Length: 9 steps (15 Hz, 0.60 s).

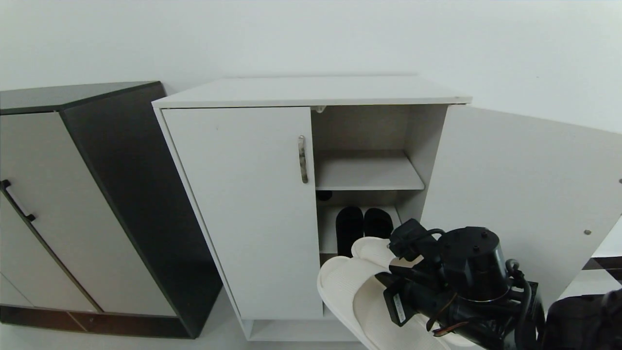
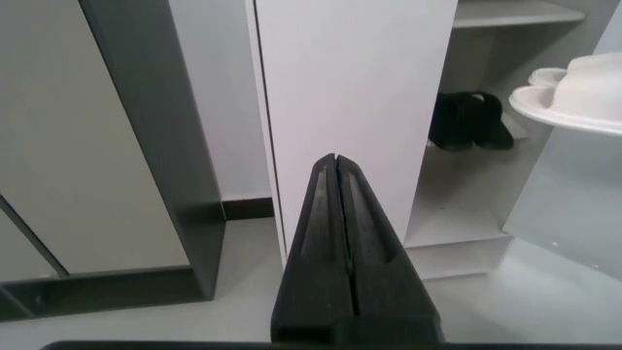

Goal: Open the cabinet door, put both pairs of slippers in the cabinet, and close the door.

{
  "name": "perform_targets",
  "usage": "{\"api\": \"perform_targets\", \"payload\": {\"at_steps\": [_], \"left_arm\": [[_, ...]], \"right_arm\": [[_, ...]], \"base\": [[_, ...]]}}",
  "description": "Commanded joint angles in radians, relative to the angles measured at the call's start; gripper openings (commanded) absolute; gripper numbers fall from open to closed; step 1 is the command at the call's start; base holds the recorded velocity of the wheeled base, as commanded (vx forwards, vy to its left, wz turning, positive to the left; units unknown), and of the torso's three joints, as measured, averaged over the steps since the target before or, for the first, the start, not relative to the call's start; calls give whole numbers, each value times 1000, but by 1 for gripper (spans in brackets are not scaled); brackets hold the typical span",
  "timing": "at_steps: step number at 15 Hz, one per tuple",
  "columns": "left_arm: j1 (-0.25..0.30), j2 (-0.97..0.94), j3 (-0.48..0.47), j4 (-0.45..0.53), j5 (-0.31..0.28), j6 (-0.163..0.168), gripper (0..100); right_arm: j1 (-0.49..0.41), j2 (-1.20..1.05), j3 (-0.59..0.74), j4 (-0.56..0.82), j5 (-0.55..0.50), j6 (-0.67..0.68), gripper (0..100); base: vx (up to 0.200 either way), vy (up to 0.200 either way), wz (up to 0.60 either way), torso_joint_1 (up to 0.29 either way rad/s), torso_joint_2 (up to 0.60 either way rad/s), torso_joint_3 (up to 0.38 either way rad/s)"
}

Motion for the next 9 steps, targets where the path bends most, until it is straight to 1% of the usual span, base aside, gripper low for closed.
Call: {"api": "perform_targets", "payload": {"at_steps": [1,2,3,7,9], "left_arm": [[0,0,0,0,0,2,0],[0,0,0,0,0,2,0],[0,0,0,0,0,0,0],[0,0,0,0,0,0,0],[0,0,0,0,0,0,0]], "right_arm": [[0,27,5,-29,-1,-1,0],[0,32,5,-30,-1,0,0],[-2,32,3,-32,-1,0,0],[-2,52,0,-35,-4,-1,0],[-3,56,-17,-30,-79,-10,0]], "base": [[0,0,0,-32,427,388],[0,0,0,-12,413,373],[0,0,0,2,144,110],[0,0,0,0,0,0],[0,0,0,-13,11,31]]}}
